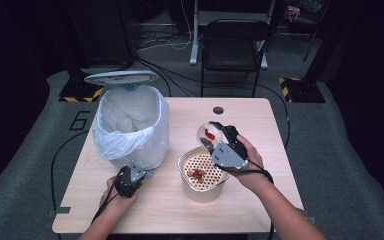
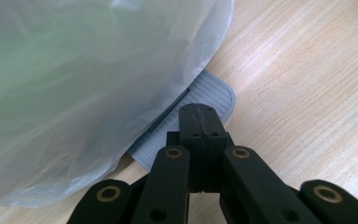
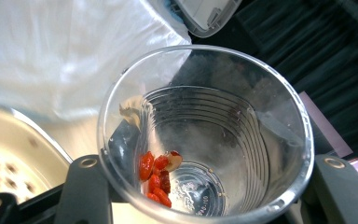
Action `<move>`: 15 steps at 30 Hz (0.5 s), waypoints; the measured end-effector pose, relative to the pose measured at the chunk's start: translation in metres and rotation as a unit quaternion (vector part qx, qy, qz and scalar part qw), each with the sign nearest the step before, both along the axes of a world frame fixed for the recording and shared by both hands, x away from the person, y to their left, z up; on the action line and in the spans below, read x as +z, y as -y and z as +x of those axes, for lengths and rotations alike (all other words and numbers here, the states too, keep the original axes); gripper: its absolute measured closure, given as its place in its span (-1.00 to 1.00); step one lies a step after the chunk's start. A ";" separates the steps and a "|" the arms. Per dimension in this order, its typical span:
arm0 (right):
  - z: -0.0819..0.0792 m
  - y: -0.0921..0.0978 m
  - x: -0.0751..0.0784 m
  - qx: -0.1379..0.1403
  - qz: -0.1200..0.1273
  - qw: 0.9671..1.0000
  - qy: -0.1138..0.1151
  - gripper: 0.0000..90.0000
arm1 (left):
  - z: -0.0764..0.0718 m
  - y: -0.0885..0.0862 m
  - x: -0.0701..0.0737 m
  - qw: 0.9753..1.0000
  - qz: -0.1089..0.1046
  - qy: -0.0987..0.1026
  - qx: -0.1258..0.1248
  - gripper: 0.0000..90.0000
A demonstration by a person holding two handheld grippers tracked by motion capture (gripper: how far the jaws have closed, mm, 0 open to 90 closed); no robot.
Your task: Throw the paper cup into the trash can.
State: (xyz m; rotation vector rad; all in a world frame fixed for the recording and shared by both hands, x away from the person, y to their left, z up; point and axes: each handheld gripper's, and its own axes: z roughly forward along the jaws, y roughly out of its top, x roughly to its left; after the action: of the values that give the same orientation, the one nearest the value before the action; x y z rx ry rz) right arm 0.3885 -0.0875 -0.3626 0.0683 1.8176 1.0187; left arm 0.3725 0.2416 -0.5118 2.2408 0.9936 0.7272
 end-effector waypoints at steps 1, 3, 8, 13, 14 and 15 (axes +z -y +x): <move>0.002 0.001 0.003 0.002 0.016 1.000 -0.018 -0.11 | 0.000 0.000 0.000 1.000 0.000 -0.001 0.000 1.00; 0.005 0.002 0.009 0.004 0.041 0.998 -0.050 -0.11 | 0.000 0.000 0.000 1.000 0.001 0.000 0.000 1.00; 0.008 0.002 0.024 0.010 0.081 0.991 -0.110 -0.10 | 0.000 0.001 -0.001 1.000 -0.001 0.004 0.001 1.00; 0.010 -0.003 0.037 0.029 0.104 0.983 -0.148 -0.10 | 0.000 0.000 0.000 1.000 -0.001 0.002 0.002 1.00; 0.011 -0.005 0.039 0.030 0.106 0.982 -0.153 -0.10 | 0.000 0.000 0.000 1.000 0.000 0.002 0.002 1.00; 0.012 -0.006 0.041 0.032 0.109 0.980 -0.160 -0.09 | 0.000 0.001 0.000 1.000 0.000 0.003 0.002 1.00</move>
State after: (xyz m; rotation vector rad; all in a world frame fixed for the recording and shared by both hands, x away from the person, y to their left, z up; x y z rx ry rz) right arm 0.4002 -0.0812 -0.3217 0.3267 1.9982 1.3097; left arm 0.3723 0.2411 -0.5122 2.2360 0.9952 0.7352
